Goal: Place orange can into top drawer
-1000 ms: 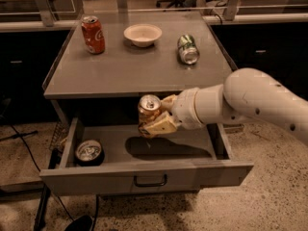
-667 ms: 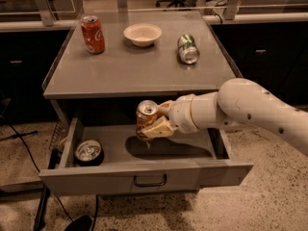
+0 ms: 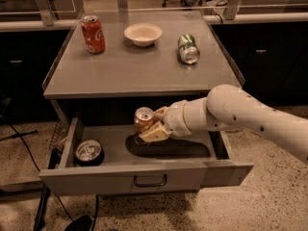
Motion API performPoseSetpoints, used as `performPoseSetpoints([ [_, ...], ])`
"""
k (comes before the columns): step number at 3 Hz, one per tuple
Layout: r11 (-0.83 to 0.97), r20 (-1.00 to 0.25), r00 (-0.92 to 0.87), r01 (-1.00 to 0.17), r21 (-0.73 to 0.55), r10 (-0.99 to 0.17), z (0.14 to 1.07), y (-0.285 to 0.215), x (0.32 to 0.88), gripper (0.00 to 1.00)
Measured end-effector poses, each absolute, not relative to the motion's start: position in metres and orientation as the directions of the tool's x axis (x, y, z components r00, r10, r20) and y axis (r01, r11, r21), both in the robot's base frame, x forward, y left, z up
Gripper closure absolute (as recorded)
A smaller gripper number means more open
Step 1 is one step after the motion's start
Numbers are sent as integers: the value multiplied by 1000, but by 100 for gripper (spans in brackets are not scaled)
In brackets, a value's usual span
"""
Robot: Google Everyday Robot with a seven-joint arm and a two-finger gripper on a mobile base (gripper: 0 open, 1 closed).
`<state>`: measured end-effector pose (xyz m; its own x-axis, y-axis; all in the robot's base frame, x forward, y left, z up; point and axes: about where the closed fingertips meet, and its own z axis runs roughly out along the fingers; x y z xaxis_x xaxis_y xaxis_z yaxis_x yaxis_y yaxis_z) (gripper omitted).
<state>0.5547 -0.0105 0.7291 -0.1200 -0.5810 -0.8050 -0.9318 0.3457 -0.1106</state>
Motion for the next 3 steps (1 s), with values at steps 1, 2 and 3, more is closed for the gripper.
performPoseSetpoints([
  [1,327,-804,-93,-936,-131,-587,714,-14,562,100],
  [2,302,-801,-64,-942,-149,-596,696,-17,572,100],
  [3,280,-790,-50,-947,-157,-611,679,-19,579,100],
])
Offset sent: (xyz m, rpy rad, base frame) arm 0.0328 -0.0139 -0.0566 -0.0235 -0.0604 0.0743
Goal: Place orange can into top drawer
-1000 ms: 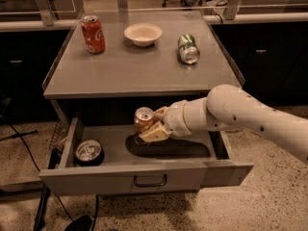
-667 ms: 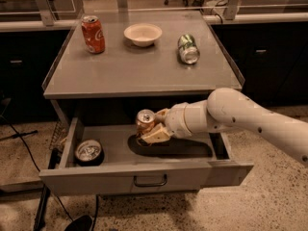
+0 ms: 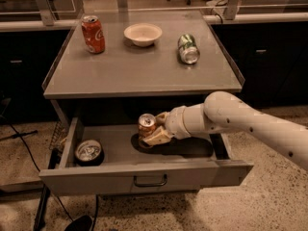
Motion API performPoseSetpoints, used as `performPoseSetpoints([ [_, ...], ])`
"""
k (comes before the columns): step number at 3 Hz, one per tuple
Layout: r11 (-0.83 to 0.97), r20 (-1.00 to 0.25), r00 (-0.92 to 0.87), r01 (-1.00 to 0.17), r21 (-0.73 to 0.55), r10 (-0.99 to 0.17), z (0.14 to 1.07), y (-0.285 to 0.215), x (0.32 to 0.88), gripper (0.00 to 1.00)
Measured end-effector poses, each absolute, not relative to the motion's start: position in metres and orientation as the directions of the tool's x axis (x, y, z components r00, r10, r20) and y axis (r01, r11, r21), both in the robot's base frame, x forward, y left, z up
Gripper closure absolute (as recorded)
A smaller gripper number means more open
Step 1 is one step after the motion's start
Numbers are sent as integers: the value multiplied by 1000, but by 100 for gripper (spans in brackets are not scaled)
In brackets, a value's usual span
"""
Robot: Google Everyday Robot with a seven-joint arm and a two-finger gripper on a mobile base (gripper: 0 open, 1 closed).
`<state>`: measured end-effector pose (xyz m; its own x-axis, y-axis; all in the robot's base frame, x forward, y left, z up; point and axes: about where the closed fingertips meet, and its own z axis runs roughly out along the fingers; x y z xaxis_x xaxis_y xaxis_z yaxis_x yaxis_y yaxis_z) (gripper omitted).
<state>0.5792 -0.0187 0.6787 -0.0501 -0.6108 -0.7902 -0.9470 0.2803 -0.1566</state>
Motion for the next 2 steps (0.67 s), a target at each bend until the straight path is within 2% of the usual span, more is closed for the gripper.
performPoseSetpoints([
  [2,260,-776,-62,-956,-133,-628,636,-28,588,100],
])
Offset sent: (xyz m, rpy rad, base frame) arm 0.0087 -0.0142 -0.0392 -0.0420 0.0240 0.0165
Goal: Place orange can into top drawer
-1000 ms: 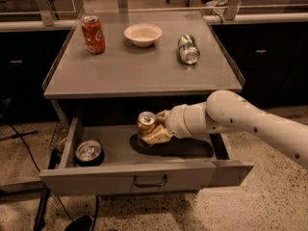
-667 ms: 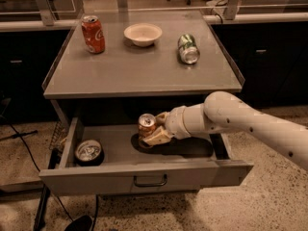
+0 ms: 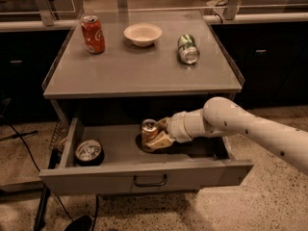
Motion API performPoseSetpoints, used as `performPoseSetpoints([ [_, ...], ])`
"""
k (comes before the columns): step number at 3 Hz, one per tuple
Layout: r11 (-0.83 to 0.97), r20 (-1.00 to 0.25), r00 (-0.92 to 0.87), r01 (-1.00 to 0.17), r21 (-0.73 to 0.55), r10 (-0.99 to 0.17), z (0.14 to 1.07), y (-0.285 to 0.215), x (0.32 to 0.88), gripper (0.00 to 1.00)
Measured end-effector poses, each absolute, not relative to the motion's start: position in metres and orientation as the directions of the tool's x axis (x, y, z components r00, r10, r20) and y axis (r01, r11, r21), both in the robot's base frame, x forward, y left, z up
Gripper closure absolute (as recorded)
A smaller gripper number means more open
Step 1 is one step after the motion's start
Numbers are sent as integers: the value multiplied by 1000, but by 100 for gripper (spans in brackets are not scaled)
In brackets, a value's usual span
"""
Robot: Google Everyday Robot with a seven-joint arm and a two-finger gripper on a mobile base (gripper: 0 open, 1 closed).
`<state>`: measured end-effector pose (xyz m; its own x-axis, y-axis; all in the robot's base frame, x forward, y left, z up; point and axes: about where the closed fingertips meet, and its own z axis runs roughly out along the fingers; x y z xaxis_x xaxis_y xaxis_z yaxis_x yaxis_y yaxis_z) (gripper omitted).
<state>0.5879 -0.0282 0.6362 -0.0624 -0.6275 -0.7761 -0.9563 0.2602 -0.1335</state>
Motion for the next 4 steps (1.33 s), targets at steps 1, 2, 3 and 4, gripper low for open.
performPoseSetpoints([
  [1,272,-788,-89,-957,-102,-609,628,-31,590,100],
  [2,273,-789,-91,-957,-99,-607,627,-31,591,84],
  [3,273,-789,-91,-957,-99,-607,627,-31,591,61],
  [4,273,-789,-91,-957,-99,-607,627,-31,591,38],
])
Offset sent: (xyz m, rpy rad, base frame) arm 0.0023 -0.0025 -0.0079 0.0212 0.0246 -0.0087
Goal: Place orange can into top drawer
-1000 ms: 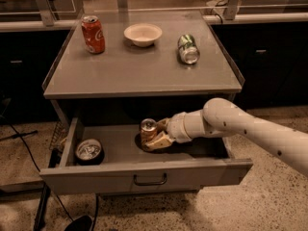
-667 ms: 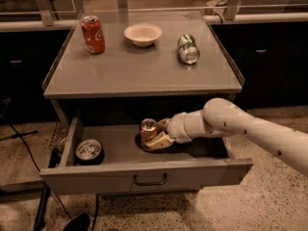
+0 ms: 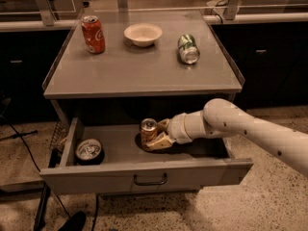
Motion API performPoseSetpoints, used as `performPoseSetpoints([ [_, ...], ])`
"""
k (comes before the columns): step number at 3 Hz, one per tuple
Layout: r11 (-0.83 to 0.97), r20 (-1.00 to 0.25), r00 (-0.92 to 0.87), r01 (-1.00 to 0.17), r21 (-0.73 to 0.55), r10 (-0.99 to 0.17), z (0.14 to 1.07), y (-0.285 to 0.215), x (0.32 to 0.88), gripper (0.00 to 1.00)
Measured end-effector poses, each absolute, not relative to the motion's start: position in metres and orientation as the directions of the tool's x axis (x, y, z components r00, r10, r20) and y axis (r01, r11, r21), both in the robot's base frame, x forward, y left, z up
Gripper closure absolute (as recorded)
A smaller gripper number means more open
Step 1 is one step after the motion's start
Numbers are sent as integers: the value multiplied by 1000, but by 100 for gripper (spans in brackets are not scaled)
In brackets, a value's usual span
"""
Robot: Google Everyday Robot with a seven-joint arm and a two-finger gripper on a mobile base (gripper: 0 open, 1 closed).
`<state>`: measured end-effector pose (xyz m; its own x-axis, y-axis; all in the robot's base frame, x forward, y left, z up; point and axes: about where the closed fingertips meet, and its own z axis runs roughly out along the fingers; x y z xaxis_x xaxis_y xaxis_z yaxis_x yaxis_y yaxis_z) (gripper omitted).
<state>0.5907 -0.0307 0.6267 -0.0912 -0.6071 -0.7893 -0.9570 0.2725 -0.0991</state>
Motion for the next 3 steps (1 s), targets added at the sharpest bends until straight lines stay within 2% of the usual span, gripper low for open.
performPoseSetpoints([
  [1,272,-789,-91,-957,-99,-607,627,-31,591,15],
  [2,272,-789,-91,-957,-99,-607,627,-31,591,0],
  [3,272,-789,-91,-957,-99,-607,627,-31,591,0],
])
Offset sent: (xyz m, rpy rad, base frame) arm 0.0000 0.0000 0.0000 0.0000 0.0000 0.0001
